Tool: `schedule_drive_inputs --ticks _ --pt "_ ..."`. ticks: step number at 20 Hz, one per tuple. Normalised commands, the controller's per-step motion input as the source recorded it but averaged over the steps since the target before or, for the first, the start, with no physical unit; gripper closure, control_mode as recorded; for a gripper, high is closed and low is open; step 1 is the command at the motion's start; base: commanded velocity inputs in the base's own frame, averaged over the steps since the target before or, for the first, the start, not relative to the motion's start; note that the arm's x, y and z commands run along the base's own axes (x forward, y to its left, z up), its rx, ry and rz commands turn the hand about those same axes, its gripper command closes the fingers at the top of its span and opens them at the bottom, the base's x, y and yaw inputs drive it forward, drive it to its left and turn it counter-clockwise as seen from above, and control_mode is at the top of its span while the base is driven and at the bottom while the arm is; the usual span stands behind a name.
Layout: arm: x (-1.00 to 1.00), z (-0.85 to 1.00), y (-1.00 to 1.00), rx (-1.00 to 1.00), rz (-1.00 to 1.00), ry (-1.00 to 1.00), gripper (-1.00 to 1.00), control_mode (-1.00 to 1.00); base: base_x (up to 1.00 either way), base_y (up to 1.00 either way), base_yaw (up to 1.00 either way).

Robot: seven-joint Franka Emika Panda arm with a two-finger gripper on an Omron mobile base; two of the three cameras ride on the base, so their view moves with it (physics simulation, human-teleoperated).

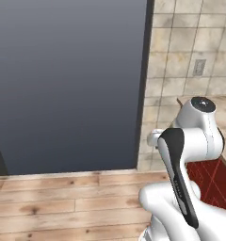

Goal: Locate and retrieve the soap dispenser and soap dispenser from the cabinet. Place them next to the sink.

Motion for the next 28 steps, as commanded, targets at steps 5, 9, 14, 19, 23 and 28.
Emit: schedule_drive_inputs --ticks 5,9,14,19,23,28 --pt "0.00 0.00 0.00 0.00 0.00 0.00 -1.00 1.00 0.17 0.31 0.39" --pt "0.00 0.00 0.00 0.00 0.00 0.00 -1.00 1.00 0.23 0.33 0.38" --pt "0.00 0.00 0.00 0.00 0.00 0.00 -1.00 1.00 0.22 0.34 0.39" --pt "0.00 0.00 0.00 0.00 0.00 0.00 -1.00 1.00 0.17 0.35 0.39" --pt "0.00 0.00 0.00 0.00 0.00 0.00 -1.00 1.00 0.25 0.22 0.35" --pt "0.00 0.00 0.00 0.00 0.00 0.00 -1.00 1.00 0.51 0.00 0.15"
